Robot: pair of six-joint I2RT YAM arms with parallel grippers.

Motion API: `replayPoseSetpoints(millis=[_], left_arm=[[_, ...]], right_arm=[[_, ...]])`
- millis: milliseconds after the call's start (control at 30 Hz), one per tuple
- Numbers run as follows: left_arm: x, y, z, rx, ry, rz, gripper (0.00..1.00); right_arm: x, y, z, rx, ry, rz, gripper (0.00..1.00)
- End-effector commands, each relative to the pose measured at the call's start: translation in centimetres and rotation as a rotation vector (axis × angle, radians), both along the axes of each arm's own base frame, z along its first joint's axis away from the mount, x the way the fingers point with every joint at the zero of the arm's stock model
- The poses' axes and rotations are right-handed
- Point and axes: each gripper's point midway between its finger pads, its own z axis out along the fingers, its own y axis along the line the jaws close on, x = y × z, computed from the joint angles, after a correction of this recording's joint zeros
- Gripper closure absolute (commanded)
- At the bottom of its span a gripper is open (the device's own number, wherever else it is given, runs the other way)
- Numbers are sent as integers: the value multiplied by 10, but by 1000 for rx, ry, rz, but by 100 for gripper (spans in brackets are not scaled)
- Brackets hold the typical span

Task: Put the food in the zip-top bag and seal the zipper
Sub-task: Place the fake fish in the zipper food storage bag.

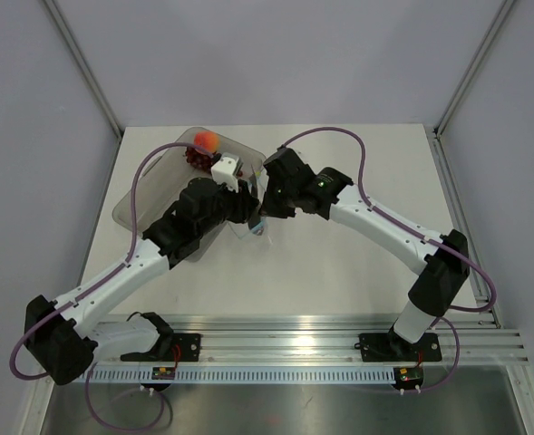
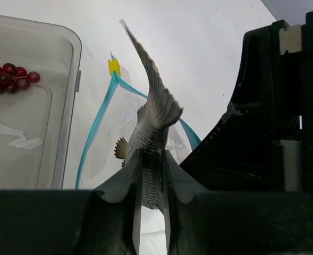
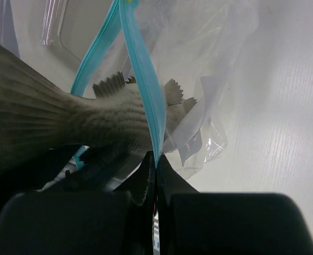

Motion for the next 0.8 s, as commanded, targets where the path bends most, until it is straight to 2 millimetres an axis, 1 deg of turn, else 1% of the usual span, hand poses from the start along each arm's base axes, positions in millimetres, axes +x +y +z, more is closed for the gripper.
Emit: replayPoseSetpoints(millis=[0, 33, 67, 100, 133, 200, 267, 333, 367, 433, 467, 500, 567, 600, 633, 667, 700, 733, 767], left_arm=[[7, -1, 25, -31, -45, 27, 55], [6, -1, 28, -26, -41, 25, 34], [4, 0, 36, -29, -48, 22, 25], [2, 3, 39, -22, -45, 23, 20], [-1, 6, 58, -39, -82, 22, 15], [-4, 12, 75, -52, -116, 31, 15], [-9, 20, 95, -72, -159, 42, 20], [-9, 28, 94, -59, -150, 80, 25], [-9, 32, 88, -37, -120, 99, 30], [-7, 40, 76, -24, -77, 135, 31], [-7, 41, 61, -9, -44, 141, 31], [-7, 46, 53, -9, -22, 155, 31], [-9, 47, 40, -31, 24, 167, 33], [-11, 50, 26, -21, 58, 181, 35], [-12, 53, 23, -35, 74, 204, 39], [-13, 56, 18, -38, 88, 218, 42], [-20, 65, 2, -56, 146, 270, 46], [-21, 66, 5, -61, 141, 270, 47], [-24, 69, 0, -58, 159, 286, 48]], right_arm=[[-1, 3, 36, 89, -62, -3, 100], [-3, 2, 37, 90, -63, -1, 100], [-2, 1, 36, 87, -64, -7, 100], [-2, 1, 36, 89, -65, -7, 100], [-3, 0, 36, 87, -64, -7, 100], [-3, -1, 35, 88, -64, -11, 100], [-3, -1, 35, 88, -64, -10, 100], [-4, -1, 34, 89, -63, -11, 100], [-4, -1, 34, 90, -62, -10, 100], [-5, -1, 34, 92, -64, -9, 100], [-4, -1, 34, 95, -65, -9, 100], [-4, -1, 35, 95, -68, -9, 100], [-5, -2, 34, 94, -67, -9, 100], [-5, -3, 33, 91, -66, -10, 100], [-6, -3, 33, 91, -65, -8, 100], [-6, -4, 33, 89, -67, -8, 100], [-7, -6, 34, 86, -70, -10, 100], [-7, -6, 34, 87, -71, -10, 100], [-7, -7, 33, 85, -69, -10, 100]])
